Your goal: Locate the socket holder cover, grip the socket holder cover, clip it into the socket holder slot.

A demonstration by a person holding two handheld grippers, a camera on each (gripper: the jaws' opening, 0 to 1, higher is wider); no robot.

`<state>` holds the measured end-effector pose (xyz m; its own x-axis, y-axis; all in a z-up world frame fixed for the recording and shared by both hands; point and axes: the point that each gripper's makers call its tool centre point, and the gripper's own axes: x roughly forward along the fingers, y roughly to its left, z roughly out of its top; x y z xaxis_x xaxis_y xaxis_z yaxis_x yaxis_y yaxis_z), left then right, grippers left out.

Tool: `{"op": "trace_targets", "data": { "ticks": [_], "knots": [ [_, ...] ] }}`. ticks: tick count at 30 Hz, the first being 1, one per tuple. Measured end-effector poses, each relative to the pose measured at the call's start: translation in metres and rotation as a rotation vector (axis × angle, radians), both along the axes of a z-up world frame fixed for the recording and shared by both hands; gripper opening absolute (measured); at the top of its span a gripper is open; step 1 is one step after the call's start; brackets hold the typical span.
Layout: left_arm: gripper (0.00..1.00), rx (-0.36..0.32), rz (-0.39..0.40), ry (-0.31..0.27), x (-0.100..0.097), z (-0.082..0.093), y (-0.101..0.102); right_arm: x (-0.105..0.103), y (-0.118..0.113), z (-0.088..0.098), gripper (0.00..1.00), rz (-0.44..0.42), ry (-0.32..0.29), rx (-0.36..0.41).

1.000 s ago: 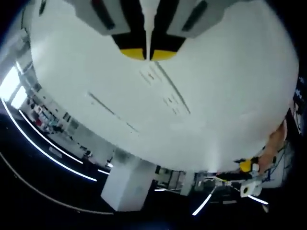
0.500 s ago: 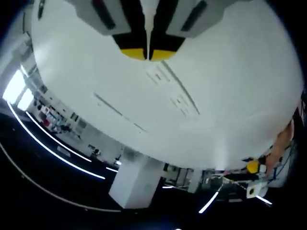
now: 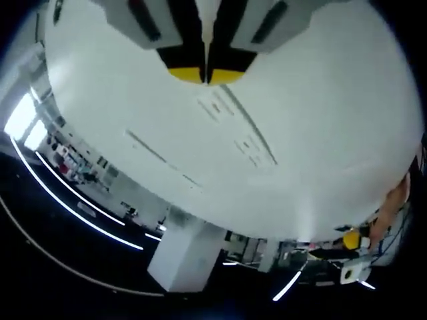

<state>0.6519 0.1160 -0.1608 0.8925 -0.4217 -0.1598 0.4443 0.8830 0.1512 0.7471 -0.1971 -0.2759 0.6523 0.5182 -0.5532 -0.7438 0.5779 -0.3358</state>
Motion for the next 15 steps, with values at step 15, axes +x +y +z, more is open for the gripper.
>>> {"op": "trace_targets", "data": {
  "ticks": [15],
  "knots": [
    [0.78, 0.005, -0.004, 0.005, -0.001, -0.001, -0.002, 0.010, 0.004, 0.001, 0.04, 0.024, -0.007, 0.011]
  ]
}}
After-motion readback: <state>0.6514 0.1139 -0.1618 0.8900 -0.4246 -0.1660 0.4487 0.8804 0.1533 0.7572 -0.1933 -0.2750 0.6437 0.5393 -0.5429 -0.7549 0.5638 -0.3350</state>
